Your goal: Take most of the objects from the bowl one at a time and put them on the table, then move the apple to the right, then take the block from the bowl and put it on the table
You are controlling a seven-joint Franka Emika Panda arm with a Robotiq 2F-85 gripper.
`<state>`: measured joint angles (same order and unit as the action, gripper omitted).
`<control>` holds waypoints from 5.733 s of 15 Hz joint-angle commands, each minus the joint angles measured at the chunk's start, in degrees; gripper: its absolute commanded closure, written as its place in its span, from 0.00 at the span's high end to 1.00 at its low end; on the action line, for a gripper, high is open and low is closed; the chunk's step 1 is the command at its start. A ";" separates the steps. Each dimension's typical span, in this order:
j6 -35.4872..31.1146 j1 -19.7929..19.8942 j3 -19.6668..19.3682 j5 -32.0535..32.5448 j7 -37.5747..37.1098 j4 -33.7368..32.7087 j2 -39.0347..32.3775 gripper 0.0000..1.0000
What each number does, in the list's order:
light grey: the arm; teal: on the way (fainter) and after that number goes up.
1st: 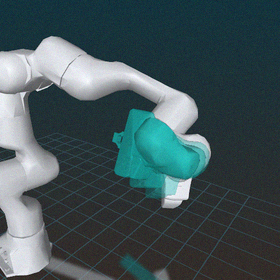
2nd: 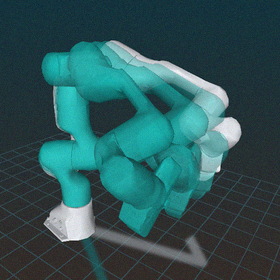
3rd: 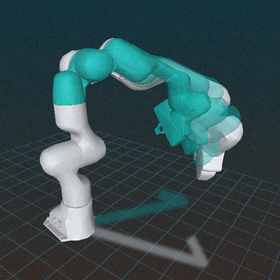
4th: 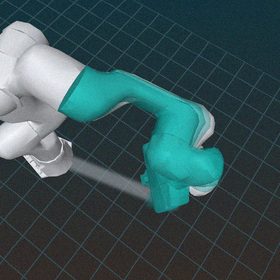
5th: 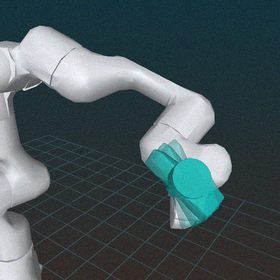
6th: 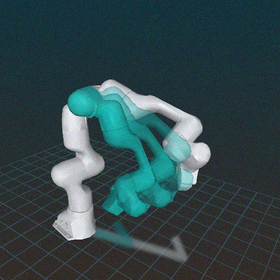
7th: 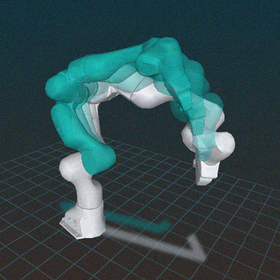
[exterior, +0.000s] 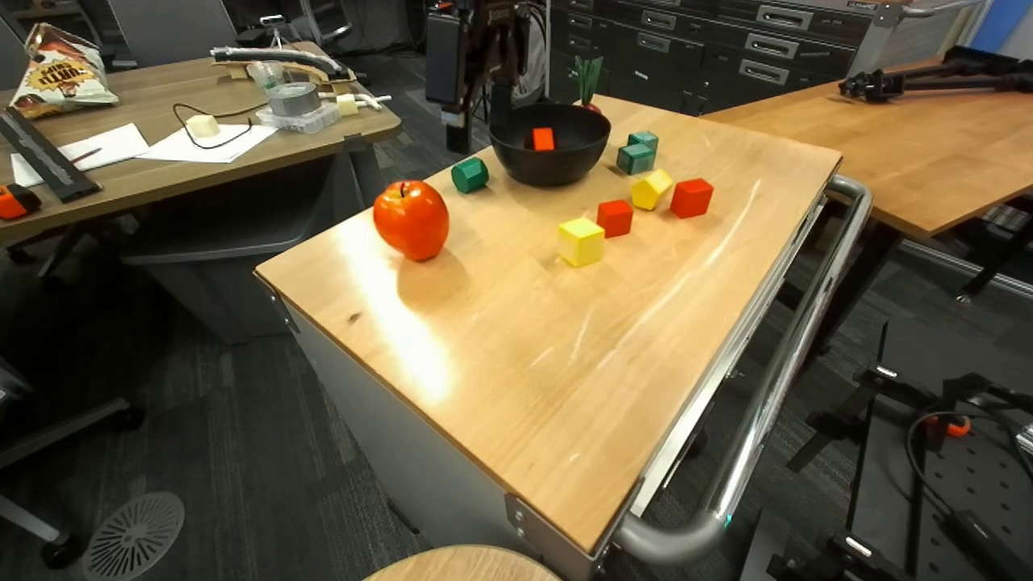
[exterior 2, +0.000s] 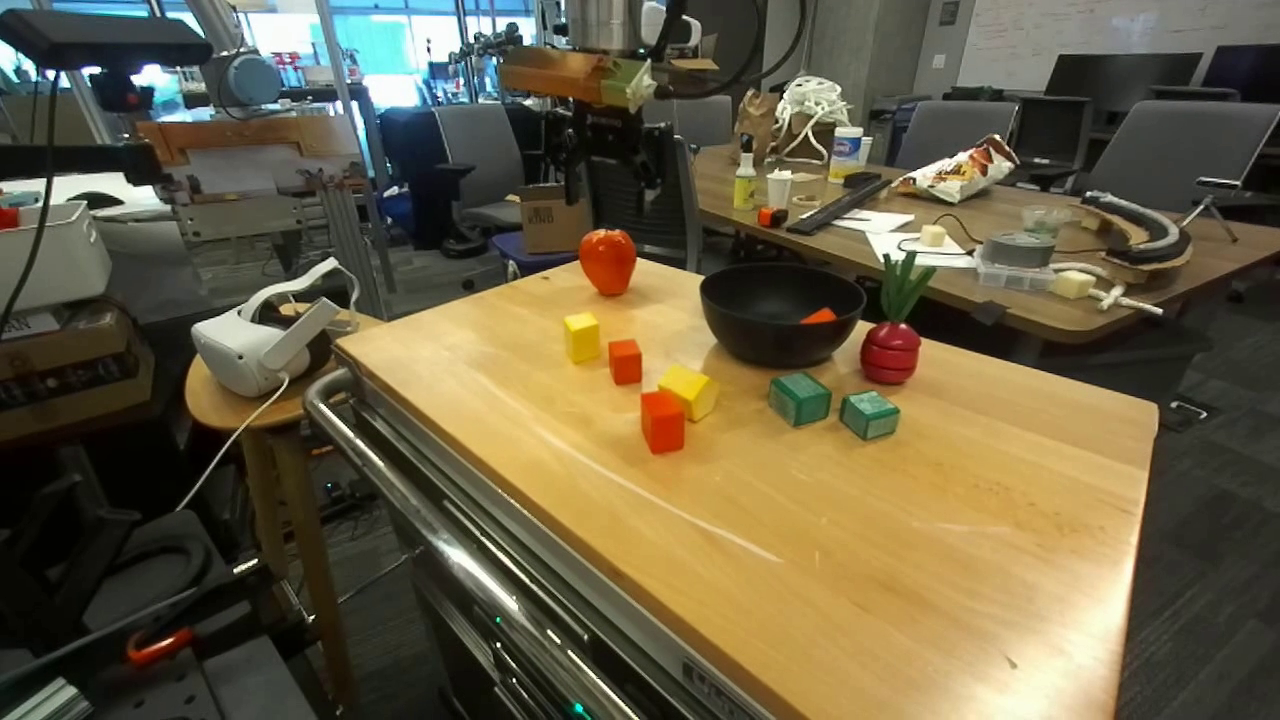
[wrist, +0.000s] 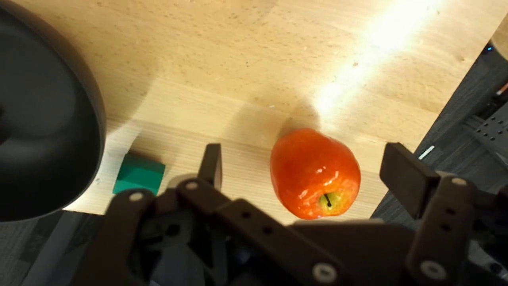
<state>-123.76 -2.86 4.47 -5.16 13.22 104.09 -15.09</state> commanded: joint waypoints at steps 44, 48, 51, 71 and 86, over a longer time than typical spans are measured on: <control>38.11 -9.89 -2.37 9.87 -21.68 -52.01 -34.12 1.00; 41.66 -9.28 -2.02 8.32 -22.09 -56.50 -36.98 1.00; 41.83 -8.95 -2.00 7.70 -22.51 -59.19 -39.21 1.00; 25.76 0.94 -3.41 4.87 -27.48 -47.98 -21.91 0.55; 9.89 10.99 -13.51 -7.15 -49.11 -6.90 -0.50 0.55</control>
<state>-108.14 8.08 -6.81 -10.23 -31.75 86.09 -22.48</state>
